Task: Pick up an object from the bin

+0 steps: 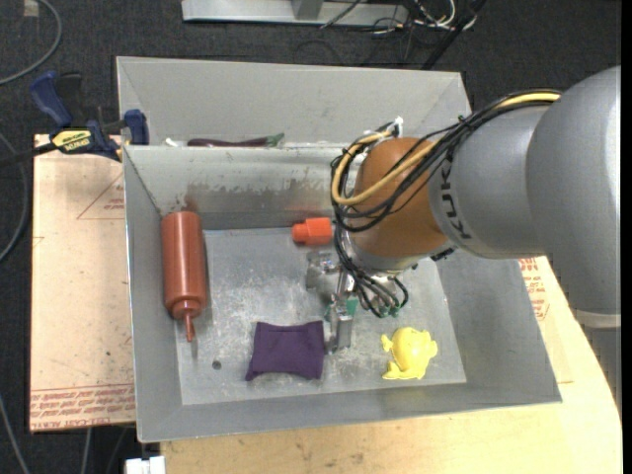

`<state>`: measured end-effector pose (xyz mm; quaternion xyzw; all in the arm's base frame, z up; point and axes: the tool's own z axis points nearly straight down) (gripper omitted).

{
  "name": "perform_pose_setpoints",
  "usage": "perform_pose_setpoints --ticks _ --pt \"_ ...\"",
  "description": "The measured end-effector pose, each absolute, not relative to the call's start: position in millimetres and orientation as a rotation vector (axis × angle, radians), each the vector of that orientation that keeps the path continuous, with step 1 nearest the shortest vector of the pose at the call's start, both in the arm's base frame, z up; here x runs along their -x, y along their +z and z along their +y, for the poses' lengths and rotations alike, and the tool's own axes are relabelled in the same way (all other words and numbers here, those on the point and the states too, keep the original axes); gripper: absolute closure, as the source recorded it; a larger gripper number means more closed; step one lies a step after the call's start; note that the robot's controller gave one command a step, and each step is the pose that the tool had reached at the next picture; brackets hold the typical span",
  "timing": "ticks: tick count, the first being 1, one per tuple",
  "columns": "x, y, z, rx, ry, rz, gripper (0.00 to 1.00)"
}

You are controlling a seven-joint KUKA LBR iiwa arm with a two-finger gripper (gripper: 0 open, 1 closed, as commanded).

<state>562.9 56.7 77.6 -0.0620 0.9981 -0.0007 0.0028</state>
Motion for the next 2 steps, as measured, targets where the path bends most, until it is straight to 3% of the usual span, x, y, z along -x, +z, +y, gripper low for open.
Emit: perform_pose_setpoints --ticks 1,2 --pt "-562.9 77.6 56.7 0.195 -0.002 3.130 1.00" --pt "-562.9 77.6 56.7 0.195 -0.002 3.130 0.00"
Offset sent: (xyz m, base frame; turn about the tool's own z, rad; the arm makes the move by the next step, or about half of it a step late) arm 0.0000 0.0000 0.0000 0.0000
